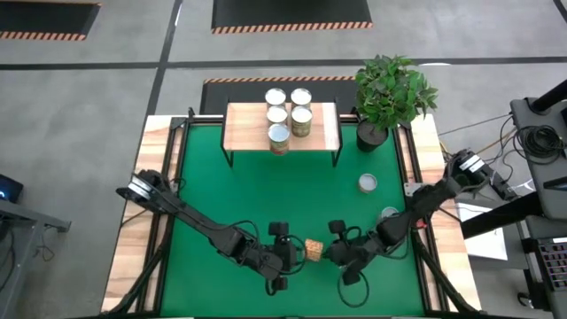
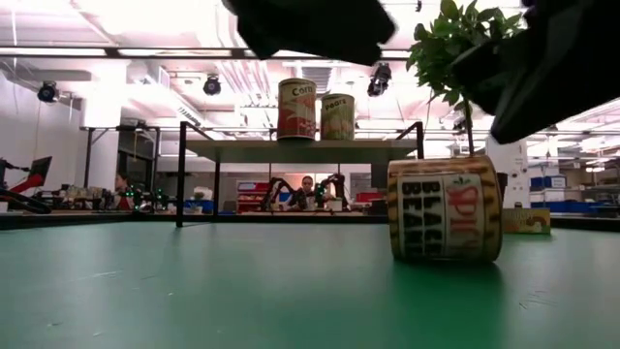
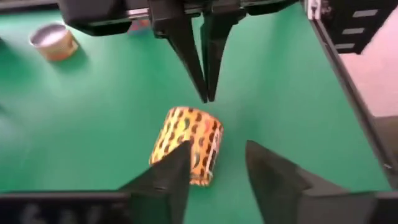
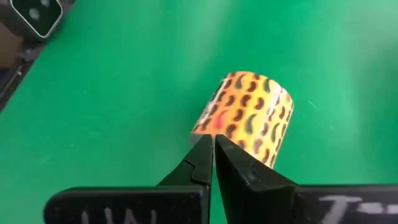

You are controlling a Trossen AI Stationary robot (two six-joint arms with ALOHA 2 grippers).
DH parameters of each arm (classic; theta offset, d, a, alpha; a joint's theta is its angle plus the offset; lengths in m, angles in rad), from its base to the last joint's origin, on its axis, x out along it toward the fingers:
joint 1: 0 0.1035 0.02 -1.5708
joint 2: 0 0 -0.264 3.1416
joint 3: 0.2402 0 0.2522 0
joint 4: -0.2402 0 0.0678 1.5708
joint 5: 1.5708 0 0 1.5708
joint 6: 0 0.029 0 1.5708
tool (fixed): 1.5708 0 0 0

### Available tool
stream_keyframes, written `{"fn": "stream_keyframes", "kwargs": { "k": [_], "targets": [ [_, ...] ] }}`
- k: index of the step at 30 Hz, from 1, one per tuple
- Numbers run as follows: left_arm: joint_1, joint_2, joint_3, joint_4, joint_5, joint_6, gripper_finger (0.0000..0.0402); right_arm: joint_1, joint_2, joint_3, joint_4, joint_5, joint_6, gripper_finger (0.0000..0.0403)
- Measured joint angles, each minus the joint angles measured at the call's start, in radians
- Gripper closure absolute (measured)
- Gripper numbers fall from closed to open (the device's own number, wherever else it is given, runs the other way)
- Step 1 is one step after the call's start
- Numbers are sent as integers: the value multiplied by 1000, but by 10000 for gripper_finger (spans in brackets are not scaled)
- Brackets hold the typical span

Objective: Pick and place cans onto a shelf
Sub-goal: Put the canned black beans on the shelf

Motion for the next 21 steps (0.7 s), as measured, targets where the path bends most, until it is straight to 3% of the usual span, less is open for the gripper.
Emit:
{"fn": "stream_keyframes", "kwargs": {
  "k": [5, 9, 16, 21],
  "targets": [
    [11, 87, 70, 13, -86, 97, 171, 49, -47, -14, -82, 66, 59, 394],
    [31, 185, 174, -14, -67, 196, 118, 81, -79, -34, -73, 99, 83, 394],
    [112, 328, 373, -273, -41, 253, 83, 97, -95, -56, -71, 116, 127, 394],
    [148, 357, 391, -316, -46, 256, 82, 97, -92, -60, -64, 116, 128, 394]
  ]
}}
